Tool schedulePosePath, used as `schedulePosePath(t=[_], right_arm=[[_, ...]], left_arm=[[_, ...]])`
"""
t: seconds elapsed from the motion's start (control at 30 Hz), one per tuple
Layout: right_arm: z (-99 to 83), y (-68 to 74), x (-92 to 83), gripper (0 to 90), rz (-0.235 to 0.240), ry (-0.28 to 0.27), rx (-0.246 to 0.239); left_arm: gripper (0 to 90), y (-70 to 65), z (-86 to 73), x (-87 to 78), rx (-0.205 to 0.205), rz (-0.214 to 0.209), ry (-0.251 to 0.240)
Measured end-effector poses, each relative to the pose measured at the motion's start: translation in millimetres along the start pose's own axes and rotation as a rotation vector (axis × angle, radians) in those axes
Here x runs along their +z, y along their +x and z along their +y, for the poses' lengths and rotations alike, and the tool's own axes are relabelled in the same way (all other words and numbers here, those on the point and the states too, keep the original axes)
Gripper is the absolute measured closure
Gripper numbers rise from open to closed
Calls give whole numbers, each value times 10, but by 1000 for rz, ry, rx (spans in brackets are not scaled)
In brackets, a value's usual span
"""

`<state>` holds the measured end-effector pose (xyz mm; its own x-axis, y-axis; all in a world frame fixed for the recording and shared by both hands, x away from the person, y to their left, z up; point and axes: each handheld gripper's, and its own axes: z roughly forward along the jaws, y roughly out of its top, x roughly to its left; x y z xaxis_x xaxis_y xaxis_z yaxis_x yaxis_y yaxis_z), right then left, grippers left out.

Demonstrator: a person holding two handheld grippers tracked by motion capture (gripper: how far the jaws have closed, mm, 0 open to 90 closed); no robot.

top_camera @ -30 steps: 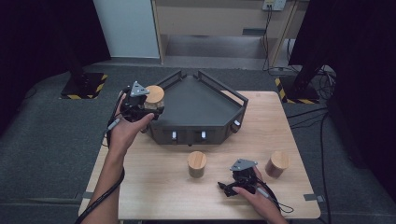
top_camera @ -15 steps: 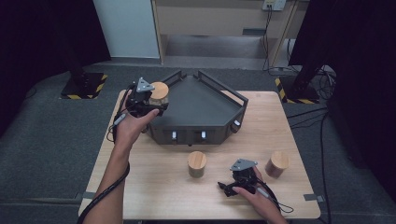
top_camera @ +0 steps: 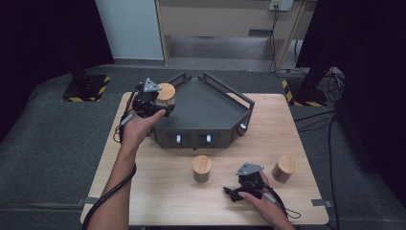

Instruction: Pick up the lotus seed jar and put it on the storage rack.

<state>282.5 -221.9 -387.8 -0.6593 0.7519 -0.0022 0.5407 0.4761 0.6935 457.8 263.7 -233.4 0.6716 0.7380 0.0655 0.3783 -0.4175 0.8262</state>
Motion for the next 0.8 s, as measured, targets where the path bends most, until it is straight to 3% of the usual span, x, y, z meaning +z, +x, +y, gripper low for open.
schedulePosePath(t=[0.8], right_arm=[[-1,0,1,9,0,-1,-1]], left_arm=[[243,76,-111,260,-30,-32,44]])
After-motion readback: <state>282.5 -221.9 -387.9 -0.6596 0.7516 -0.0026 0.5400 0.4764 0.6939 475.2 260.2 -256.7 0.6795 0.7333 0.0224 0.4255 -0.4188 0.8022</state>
